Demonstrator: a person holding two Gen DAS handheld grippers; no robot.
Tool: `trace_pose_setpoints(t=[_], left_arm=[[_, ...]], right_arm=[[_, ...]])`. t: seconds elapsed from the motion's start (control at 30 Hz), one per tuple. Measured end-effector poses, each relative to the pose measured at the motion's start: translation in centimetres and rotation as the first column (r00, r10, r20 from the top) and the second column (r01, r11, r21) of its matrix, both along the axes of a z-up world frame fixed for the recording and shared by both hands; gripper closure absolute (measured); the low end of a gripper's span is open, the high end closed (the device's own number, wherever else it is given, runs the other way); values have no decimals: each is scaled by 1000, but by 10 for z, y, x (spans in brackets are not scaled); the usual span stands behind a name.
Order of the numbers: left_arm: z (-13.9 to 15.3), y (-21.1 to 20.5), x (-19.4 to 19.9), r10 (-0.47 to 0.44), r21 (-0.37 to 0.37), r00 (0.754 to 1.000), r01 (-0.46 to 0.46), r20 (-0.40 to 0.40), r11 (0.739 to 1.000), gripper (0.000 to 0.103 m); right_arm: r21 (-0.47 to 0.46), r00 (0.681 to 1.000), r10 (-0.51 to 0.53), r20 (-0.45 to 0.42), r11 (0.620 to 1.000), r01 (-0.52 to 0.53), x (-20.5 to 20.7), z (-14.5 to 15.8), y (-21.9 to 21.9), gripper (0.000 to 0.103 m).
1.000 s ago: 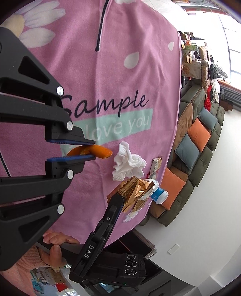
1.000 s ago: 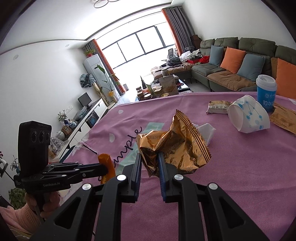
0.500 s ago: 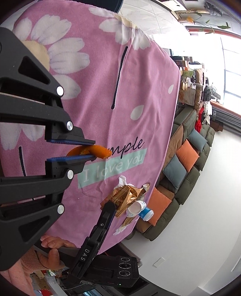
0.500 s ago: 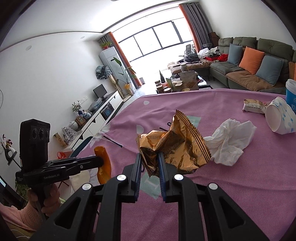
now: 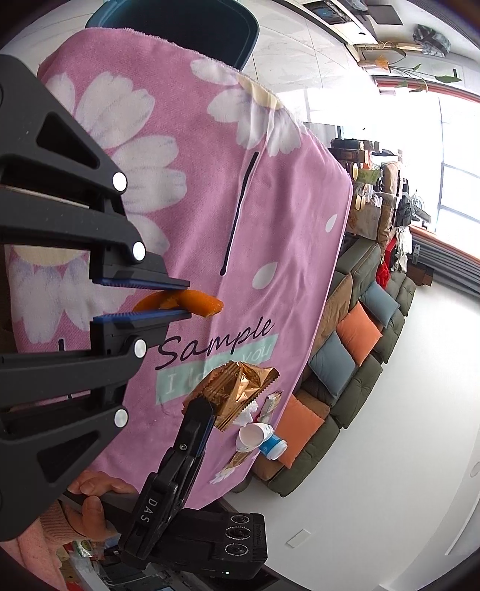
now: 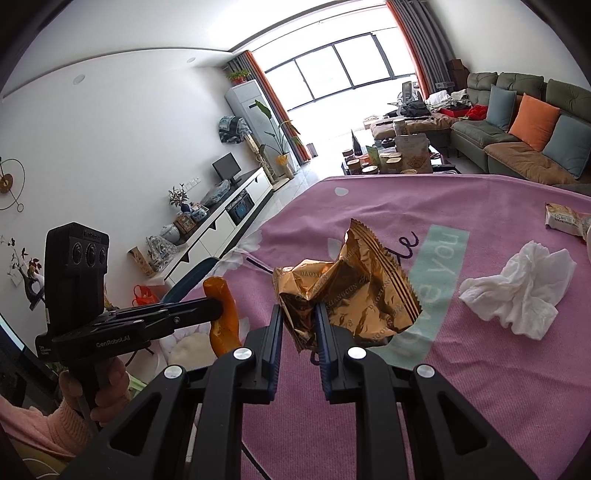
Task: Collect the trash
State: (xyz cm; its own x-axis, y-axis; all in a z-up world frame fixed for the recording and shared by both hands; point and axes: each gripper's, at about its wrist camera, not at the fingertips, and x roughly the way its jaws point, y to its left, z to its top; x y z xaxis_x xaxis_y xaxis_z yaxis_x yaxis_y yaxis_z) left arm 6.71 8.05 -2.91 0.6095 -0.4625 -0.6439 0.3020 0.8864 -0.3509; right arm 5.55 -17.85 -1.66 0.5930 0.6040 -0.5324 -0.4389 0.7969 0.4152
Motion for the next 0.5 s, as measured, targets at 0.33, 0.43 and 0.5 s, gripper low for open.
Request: trace_pose_setpoints(t=[0.33,0.43,0.5], left_arm=[[6,30,-5,66,-6,998,-66,18,998,92],[6,39,-8,88,-6,996,-88,21,996,92],[7,45,-10,100,-9,995,-99,21,995,92]], right_arm=[[3,997,76,2,997,-76,2,1,37,87],[3,995,97,0,995,-97,3,1,47,87],[4,994,112,-1,994,-112,4,1,52,87]])
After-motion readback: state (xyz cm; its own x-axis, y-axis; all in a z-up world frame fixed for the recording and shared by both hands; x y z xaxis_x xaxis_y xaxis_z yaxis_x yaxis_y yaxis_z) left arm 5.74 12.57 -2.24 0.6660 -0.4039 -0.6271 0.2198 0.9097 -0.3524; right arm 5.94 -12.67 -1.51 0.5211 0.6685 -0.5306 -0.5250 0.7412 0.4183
